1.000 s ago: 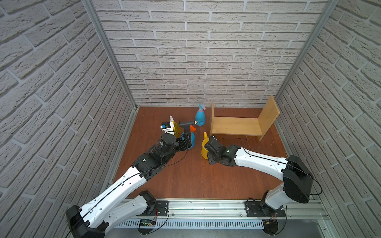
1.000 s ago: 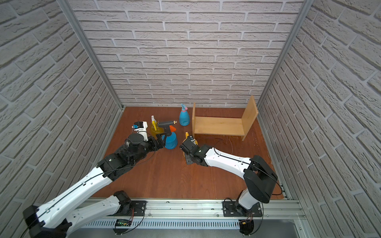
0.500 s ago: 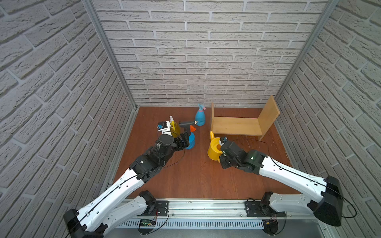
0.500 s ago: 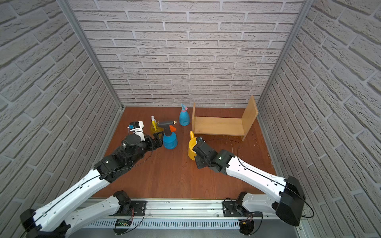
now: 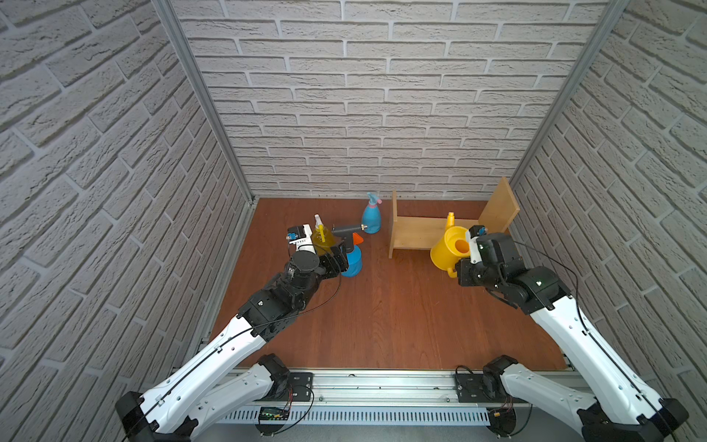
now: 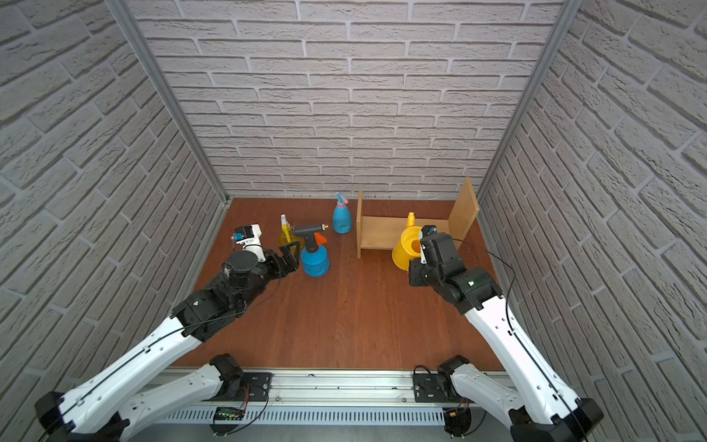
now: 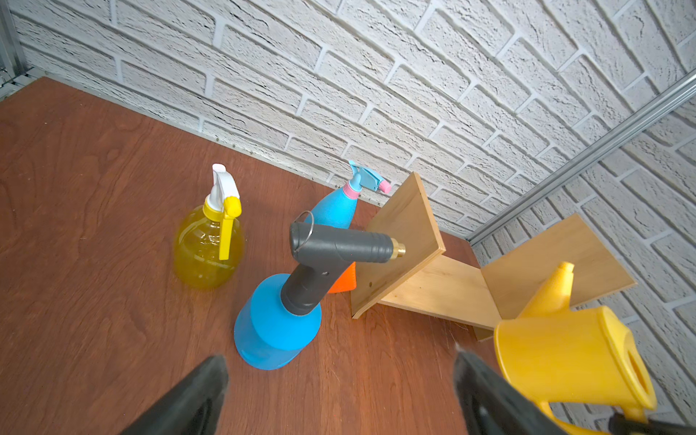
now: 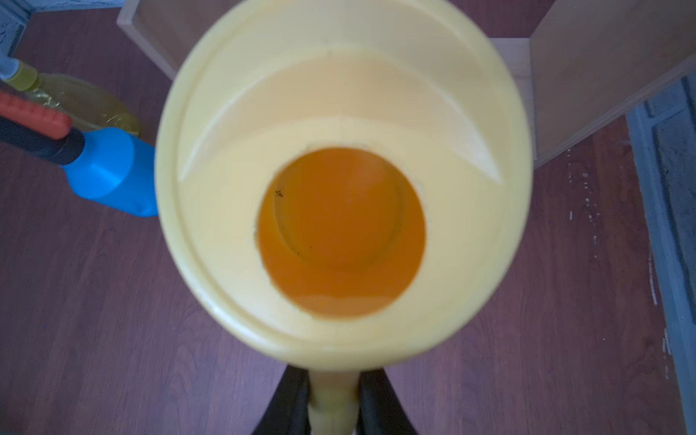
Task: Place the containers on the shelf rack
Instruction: 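Place the container on the shelf.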
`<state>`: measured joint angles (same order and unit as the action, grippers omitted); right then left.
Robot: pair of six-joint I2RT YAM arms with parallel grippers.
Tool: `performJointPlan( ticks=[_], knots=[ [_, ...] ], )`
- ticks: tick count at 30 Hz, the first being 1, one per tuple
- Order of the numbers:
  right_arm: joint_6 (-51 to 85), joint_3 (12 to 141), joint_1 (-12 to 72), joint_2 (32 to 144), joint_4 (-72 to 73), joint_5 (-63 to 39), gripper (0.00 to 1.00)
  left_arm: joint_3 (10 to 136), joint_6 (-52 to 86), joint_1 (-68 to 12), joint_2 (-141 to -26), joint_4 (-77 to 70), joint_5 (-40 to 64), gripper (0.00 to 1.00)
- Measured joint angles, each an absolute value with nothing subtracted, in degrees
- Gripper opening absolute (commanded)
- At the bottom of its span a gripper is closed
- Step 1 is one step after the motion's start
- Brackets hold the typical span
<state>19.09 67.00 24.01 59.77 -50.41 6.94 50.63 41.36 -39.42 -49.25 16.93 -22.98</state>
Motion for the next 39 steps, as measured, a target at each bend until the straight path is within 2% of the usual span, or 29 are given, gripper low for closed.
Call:
performJointPlan(
  ticks=[4,11,23,39],
  knots=[
    [16.51,72.64,17.78,70.76,-47.9,4.25,0.03,50.52,41.6,-39.42,-49.95,16.29,-22.24,0.98],
    [11.75,81.65,12.8,85.47,-46.92,5.13,0.03,50.19,41.63,-39.48,-49.17,16.21,-21.89,0.98],
    [8.69,87.48,5.08,93.45,-46.24,6.79,0.06,49.91,38.72,-39.62,-48.88,14.96,-24.01,0.98],
    [8.73,90.74,2.2,98.85,-46.3,7.14,0.17,50.59,35.9,-38.98,-52.99,14.06,-23.97,0.98]
  ],
)
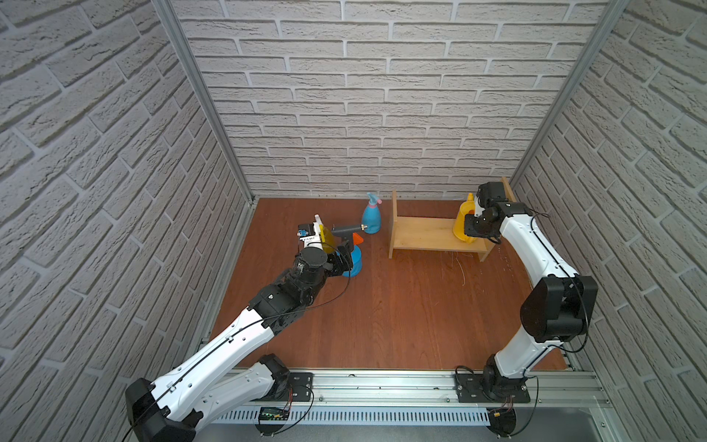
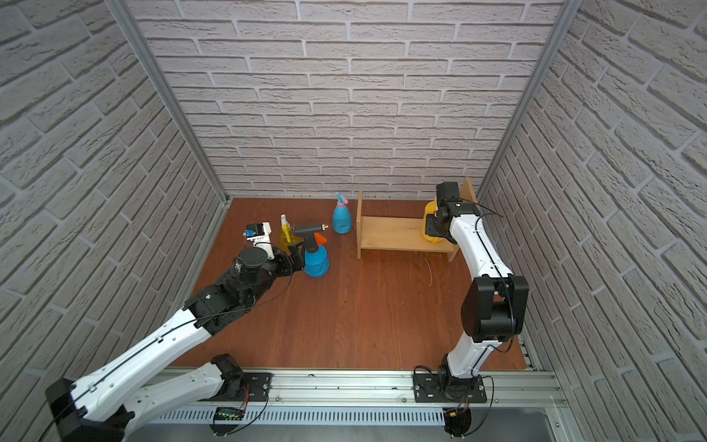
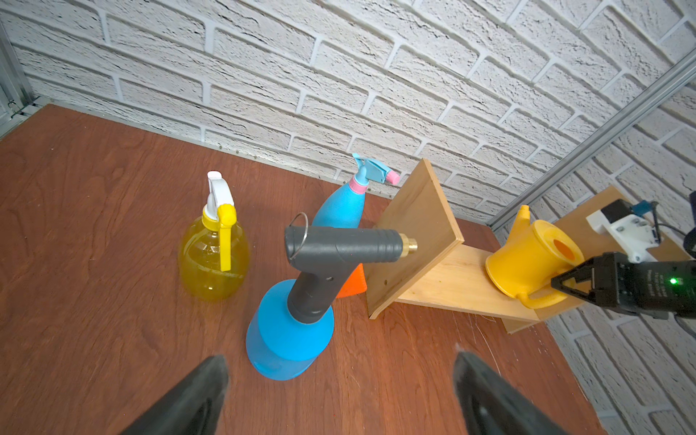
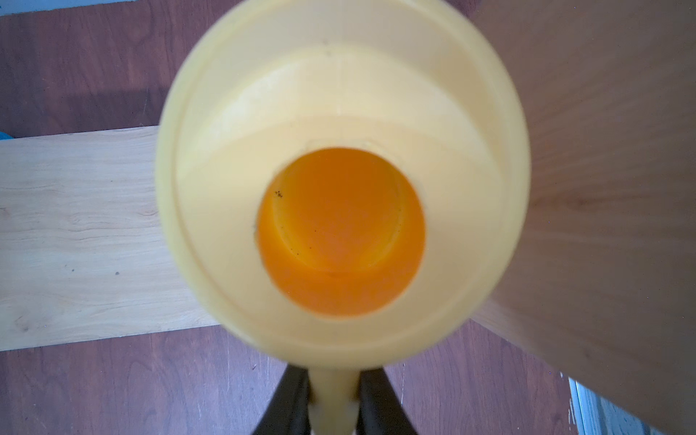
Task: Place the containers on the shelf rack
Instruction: 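Place the container on the shelf.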
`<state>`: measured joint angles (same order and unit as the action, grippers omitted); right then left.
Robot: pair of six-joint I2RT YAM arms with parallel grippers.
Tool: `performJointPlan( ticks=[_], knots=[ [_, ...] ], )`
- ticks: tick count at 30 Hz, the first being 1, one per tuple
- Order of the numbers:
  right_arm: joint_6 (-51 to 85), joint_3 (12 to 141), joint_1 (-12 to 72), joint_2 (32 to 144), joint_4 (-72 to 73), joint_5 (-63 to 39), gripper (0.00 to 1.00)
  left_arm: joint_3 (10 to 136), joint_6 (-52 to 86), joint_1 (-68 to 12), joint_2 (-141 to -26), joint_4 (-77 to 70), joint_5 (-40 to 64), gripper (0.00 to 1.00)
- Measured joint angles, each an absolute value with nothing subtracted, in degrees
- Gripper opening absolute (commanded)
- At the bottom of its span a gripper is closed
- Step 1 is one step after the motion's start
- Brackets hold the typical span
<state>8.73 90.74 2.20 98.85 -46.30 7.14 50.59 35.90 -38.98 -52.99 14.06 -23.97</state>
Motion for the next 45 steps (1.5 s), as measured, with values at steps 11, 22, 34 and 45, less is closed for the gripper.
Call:
performJointPlan(
  ticks=[11,22,34,45],
  knots=[
    [8.99,92.86,1.02,101.41,-46.5,8.45,0.21,50.59,35.88,-38.72,-53.23,13.47,-22.68,0.98],
    [9.21,94.41,0.78,102.94,-46.35,9.74,0.3,50.59,35.88,-38.65,-53.19,13.47,-22.65,0.98],
    [9.19,97.91,0.36,105.93,-46.28,9.63,0.23,51.46,35.9,-38.65,-53.01,13.61,-22.39,0.98],
    [9.26,99.15,0.34,106.43,-46.48,8.21,0.49,51.48,35.92,-38.65,-51.62,14.0,-22.26,0.98]
  ],
)
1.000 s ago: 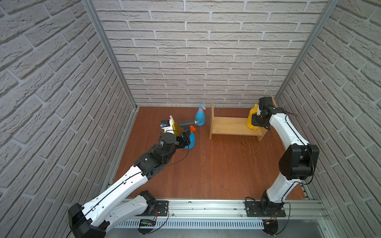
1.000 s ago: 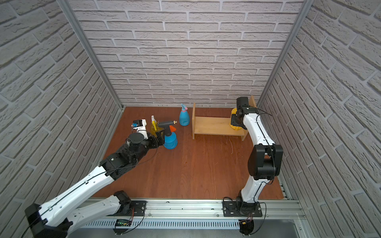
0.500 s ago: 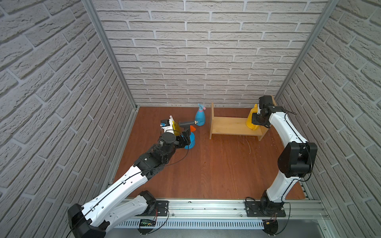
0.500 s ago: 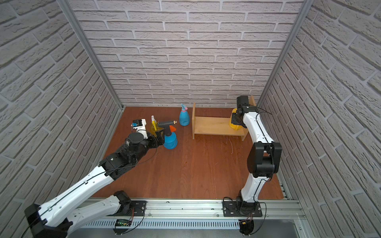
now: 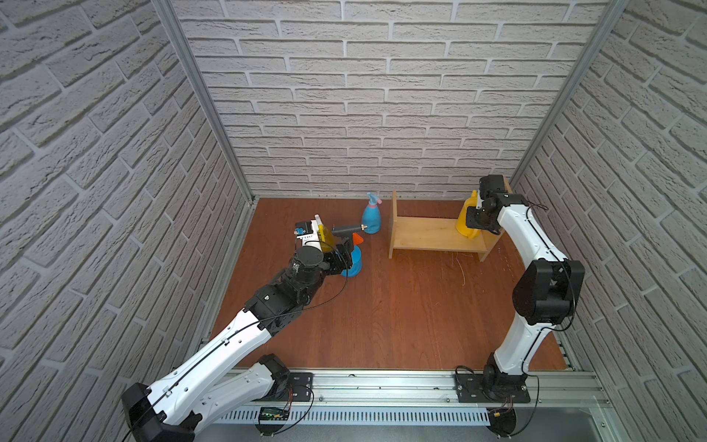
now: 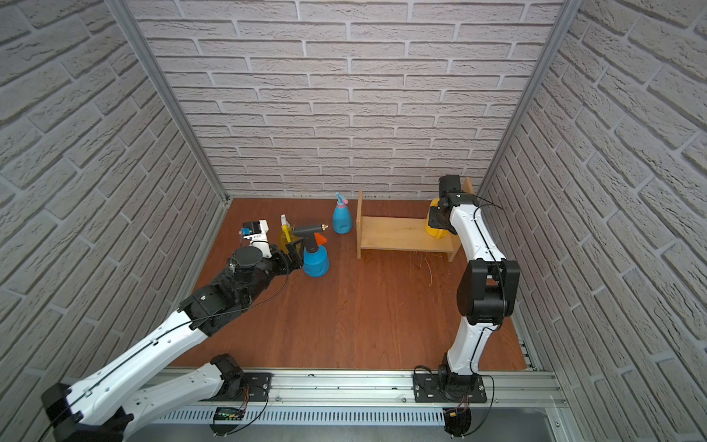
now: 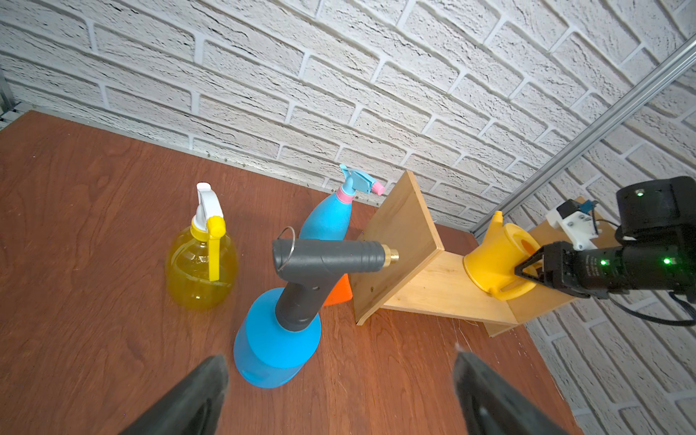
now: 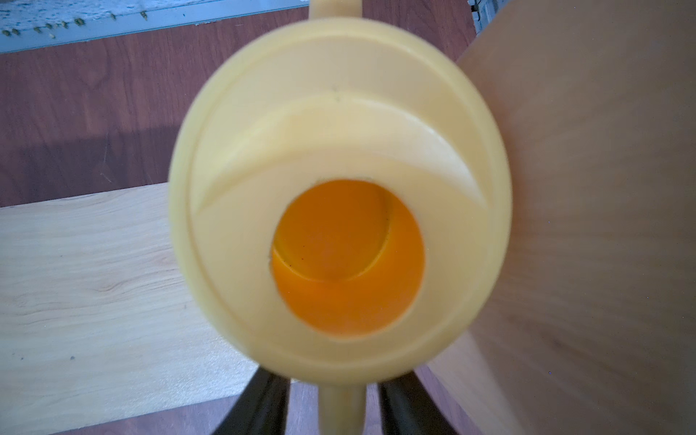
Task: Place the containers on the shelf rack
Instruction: 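Place the container on the shelf.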
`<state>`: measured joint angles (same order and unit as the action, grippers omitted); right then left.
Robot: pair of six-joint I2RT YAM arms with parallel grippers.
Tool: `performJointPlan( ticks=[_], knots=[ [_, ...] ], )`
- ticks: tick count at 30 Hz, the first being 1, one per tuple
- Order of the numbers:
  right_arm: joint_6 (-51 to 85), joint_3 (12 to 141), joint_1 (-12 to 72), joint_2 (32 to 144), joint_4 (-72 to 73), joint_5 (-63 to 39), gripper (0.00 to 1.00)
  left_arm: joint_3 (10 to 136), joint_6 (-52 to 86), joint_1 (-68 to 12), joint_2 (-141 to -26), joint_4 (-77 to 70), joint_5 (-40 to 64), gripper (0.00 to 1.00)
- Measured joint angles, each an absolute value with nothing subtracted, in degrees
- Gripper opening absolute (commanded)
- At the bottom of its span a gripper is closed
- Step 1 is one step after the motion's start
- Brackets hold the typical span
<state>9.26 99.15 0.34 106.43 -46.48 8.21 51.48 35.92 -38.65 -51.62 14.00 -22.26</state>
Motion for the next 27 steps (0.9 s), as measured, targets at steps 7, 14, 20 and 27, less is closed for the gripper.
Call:
performJointPlan(
  ticks=[7,14,20,27],
  knots=[
    [10.22,92.12,0.32,93.62,-46.44,4.89,0.51,51.55,35.92,-38.63,-51.22,14.59,-22.26,0.98],
    [12.4,79.83,0.3,73.76,-42.17,-3.66,0.5,52.9,35.94,-38.65,-52.6,14.87,-21.43,0.98],
    [15.38,72.86,0.3,73.78,-38.98,-11.05,0.28,53.25,36.99,-38.63,-55.16,14.26,-19.59,0.98],
    [15.38,78.35,0.95,87.81,-39.72,-6.55,0.12,53.25,38.33,-38.65,-56.07,14.22,-17.76,0.98]
  ],
)
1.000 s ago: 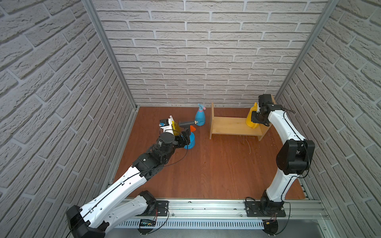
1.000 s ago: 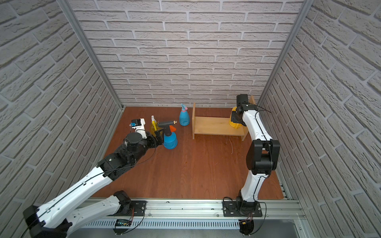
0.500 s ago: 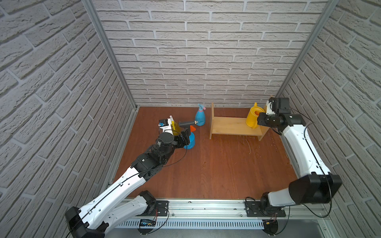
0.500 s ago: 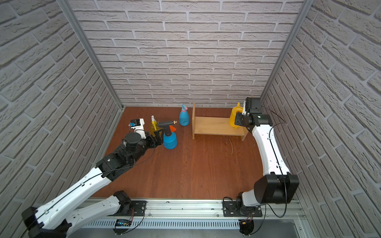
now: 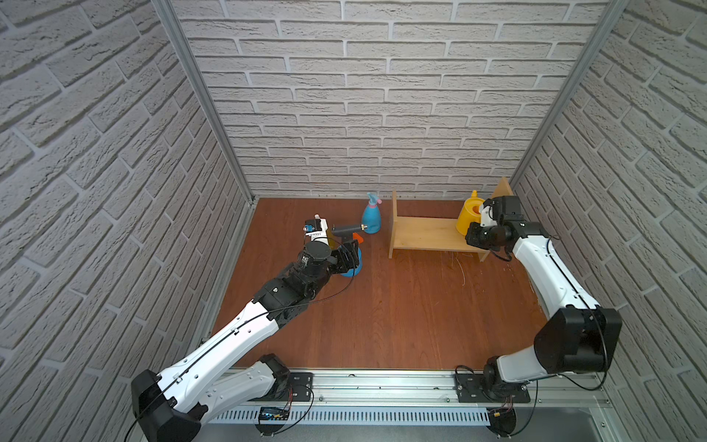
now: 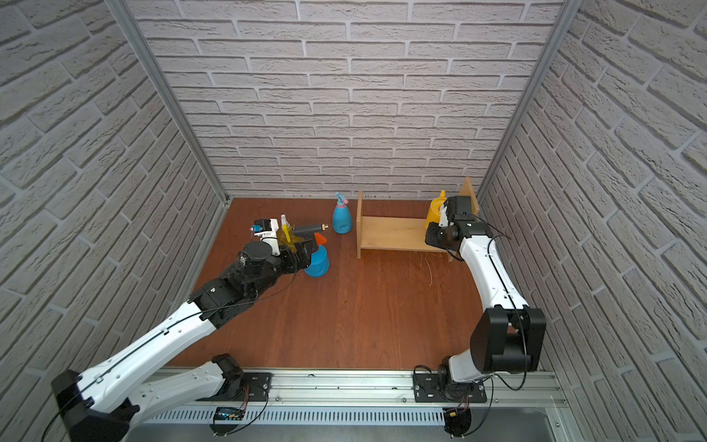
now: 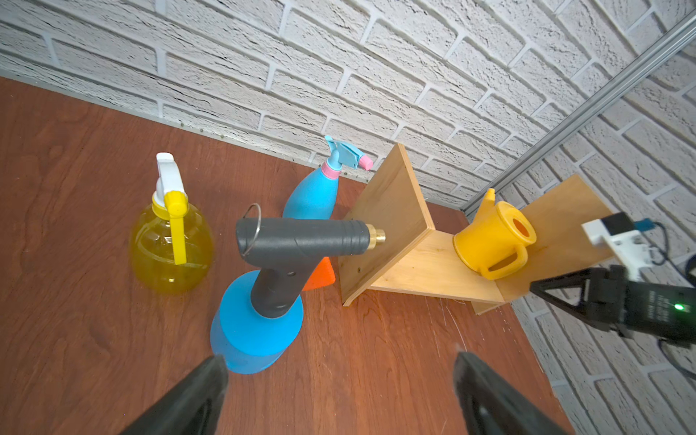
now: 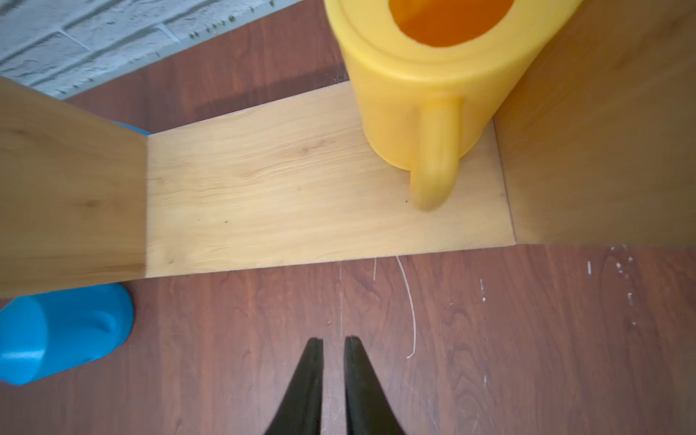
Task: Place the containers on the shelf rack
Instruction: 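Place the container on the shelf.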
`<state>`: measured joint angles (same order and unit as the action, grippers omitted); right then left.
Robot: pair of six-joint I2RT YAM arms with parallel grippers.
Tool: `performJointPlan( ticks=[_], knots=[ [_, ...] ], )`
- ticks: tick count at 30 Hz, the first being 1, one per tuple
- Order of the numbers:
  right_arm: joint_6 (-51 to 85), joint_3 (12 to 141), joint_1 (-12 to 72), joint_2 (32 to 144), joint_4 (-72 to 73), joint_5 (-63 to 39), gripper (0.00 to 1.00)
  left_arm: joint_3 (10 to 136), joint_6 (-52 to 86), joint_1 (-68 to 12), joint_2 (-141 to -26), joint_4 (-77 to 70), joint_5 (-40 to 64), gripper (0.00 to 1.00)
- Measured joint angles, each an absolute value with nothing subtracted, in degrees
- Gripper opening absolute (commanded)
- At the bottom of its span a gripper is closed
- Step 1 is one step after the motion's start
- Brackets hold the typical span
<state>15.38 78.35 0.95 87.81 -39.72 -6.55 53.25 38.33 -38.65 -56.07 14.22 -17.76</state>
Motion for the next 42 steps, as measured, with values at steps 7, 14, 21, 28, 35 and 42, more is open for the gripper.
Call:
performJointPlan(
  ticks=[7,14,21,28,35,42],
  knots=[
    [14.61,85.93,3.07,94.26,-39.79,2.15,0.07,53.01,39.59,-38.65,-53.25,14.35,-17.91,0.98],
    [14.35,88.51,3.44,99.29,-40.4,7.18,0.08,52.18,40.1,-38.65,-50.0,14.76,-19.2,0.98],
    [12.99,90.94,3.2,101.95,-41.87,13.19,0.08,52.16,40.07,-38.65,-49.98,15.22,-19.92,0.98],
    [11.75,93.1,1.69,102.06,-43.68,16.97,0.08,52.16,39.97,-38.65,-49.98,15.4,-20.36,0.98],
    [10.74,93.1,0.95,102.0,-43.62,14.46,0.13,52.16,39.83,-38.65,-50.04,15.42,-20.36,0.98],
    [10.0,87.61,0.86,95.77,-41.12,5.45,0.2,52.18,39.33,-38.65,-50.33,15.4,-20.32,0.98]
  ],
)
